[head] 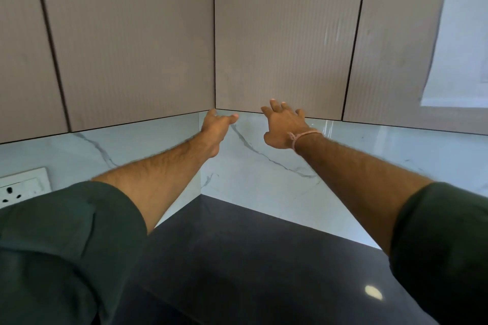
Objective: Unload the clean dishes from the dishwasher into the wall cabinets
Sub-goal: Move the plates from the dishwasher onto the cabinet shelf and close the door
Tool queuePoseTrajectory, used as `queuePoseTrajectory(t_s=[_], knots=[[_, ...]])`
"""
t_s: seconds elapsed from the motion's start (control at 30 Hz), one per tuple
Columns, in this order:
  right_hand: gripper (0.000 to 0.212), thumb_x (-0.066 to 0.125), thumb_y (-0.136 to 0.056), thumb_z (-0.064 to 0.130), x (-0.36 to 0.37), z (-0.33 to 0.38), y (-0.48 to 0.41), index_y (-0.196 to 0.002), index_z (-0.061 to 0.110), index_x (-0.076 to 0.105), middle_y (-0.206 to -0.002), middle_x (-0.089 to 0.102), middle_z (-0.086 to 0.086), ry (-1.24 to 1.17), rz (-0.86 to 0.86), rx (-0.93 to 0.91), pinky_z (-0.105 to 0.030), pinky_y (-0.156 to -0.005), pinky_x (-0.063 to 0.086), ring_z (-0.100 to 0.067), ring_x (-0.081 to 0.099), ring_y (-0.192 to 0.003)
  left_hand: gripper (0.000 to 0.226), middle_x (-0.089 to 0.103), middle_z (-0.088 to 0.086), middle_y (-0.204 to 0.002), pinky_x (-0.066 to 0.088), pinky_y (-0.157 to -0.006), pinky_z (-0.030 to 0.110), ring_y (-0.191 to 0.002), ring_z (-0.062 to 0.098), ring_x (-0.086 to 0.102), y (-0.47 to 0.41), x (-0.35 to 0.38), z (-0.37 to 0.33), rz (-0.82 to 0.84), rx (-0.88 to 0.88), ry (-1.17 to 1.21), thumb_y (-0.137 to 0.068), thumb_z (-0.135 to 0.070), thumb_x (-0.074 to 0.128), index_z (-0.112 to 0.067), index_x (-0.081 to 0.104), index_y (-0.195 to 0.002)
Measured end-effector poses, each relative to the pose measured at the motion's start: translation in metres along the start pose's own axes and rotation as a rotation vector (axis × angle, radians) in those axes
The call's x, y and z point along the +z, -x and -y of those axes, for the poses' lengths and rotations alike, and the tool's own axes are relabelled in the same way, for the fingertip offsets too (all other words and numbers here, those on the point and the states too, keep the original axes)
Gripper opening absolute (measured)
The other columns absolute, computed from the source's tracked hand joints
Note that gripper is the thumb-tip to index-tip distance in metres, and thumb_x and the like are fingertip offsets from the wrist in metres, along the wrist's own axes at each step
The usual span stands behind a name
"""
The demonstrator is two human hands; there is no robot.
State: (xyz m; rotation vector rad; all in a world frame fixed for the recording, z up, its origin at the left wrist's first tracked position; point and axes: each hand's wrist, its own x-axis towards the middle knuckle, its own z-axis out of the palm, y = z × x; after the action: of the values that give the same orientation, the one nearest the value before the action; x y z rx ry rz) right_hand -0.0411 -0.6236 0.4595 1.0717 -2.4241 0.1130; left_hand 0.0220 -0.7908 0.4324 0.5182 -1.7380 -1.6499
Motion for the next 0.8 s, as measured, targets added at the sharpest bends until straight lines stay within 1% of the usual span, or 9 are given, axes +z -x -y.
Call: queuePoseTrajectory(t_s=[0.1, 0.23, 0.4, 0.5, 0.63, 0.8], knots=[[0.074, 0.06, -0.087, 0.027, -0.022, 0.011, 0.035, -0.151, 0.018, 0.025, -0.16, 0.017, -0.008, -0.018, 0.007, 0.01, -0.056, -0.114, 0.019, -0.034, 0.023, -0.144, 0.084, 0.038, 0.011, -0.154, 0.037, -0.113, 0.044, -0.135, 0.028, 0.043, 0.039, -0.015, -0.005, 0.004, 0.012, 0.002, -0.09, -0.028, 0.071, -0.019, 0.019, -0.156], [0.074, 0.06, -0.088, 0.026, -0.049, 0.027, 0.087, -0.152, 0.017, 0.024, -0.16, 0.019, -0.009, -0.048, 0.002, 0.028, -0.055, -0.115, 0.017, -0.034, 0.027, -0.143, 0.084, 0.037, 0.011, -0.153, 0.036, -0.114, 0.048, -0.136, 0.028, 0.043, 0.091, -0.041, -0.005, 0.013, 0.008, -0.017, -0.09, -0.031, 0.071, -0.02, 0.019, -0.156], [0.075, 0.059, -0.088, 0.025, -0.077, 0.04, 0.156, -0.153, 0.016, 0.023, -0.163, 0.013, -0.009, -0.071, 0.029, 0.039, -0.056, -0.115, 0.017, -0.035, 0.027, -0.143, 0.079, 0.041, 0.013, -0.151, 0.039, -0.112, 0.047, -0.133, 0.029, 0.045, 0.161, -0.06, -0.01, 0.029, -0.01, -0.033, -0.091, -0.03, 0.07, -0.019, 0.024, -0.154], [0.072, 0.059, -0.088, 0.024, -0.087, 0.042, 0.19, -0.152, 0.015, 0.026, -0.162, 0.016, -0.009, -0.093, 0.031, 0.058, -0.055, -0.114, 0.02, -0.036, 0.032, -0.141, 0.075, 0.042, 0.012, -0.149, 0.04, -0.111, 0.047, -0.131, 0.03, 0.047, 0.193, -0.06, -0.013, 0.052, -0.015, -0.048, -0.091, -0.03, 0.07, -0.019, 0.028, -0.152], [0.07, 0.057, -0.089, 0.021, -0.087, 0.036, 0.246, -0.151, 0.015, 0.027, -0.162, 0.017, -0.009, -0.12, 0.089, 0.098, -0.055, -0.113, 0.022, -0.037, 0.034, -0.139, 0.073, 0.045, 0.013, -0.147, 0.041, -0.11, 0.044, -0.13, 0.028, 0.048, 0.246, -0.051, -0.008, 0.123, -0.022, -0.076, -0.091, -0.028, 0.07, -0.017, 0.03, -0.152], [0.072, 0.057, -0.087, 0.022, -0.074, 0.018, 0.311, -0.152, 0.017, 0.026, -0.163, 0.016, -0.007, -0.164, 0.164, 0.145, -0.055, -0.113, 0.023, -0.036, 0.032, -0.141, 0.07, 0.049, 0.012, -0.144, 0.042, -0.109, 0.041, -0.128, 0.026, 0.05, 0.307, -0.034, 0.015, 0.174, -0.065, -0.116, -0.091, -0.028, 0.07, -0.015, 0.034, -0.15]])
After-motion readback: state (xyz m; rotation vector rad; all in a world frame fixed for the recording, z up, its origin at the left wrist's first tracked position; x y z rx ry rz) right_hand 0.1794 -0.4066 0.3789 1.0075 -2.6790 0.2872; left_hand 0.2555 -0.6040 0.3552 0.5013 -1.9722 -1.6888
